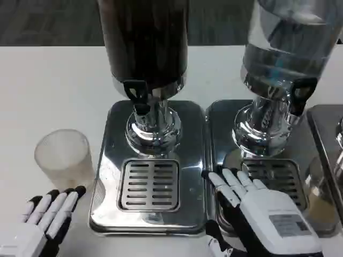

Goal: Grasp the cup under the faucet to collect the drink, then remove the cup.

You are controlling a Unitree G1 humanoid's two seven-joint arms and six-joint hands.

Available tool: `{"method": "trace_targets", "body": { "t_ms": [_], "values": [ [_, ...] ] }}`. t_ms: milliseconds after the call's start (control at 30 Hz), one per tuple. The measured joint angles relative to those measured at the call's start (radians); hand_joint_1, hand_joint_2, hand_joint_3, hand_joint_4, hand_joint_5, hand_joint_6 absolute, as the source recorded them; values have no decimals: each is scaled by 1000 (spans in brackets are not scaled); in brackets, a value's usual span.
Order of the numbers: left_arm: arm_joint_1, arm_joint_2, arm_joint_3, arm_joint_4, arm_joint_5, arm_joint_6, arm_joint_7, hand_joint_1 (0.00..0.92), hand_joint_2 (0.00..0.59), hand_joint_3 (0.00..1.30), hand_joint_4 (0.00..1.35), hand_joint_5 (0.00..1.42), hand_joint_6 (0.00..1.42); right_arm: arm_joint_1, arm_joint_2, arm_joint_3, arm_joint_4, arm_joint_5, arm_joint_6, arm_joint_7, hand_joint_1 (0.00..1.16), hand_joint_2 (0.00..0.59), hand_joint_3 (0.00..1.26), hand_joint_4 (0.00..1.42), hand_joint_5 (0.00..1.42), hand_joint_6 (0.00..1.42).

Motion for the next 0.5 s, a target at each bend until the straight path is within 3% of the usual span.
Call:
{"method": "trace_targets", "body": {
  "t_ms": [500],
  "values": [
    [-11,-3,0,0,-4,6,-5,0,167,0,0,0,0,3,2,-4,0,4,2,0,571,553,64,0,0,32]
  ]
}}
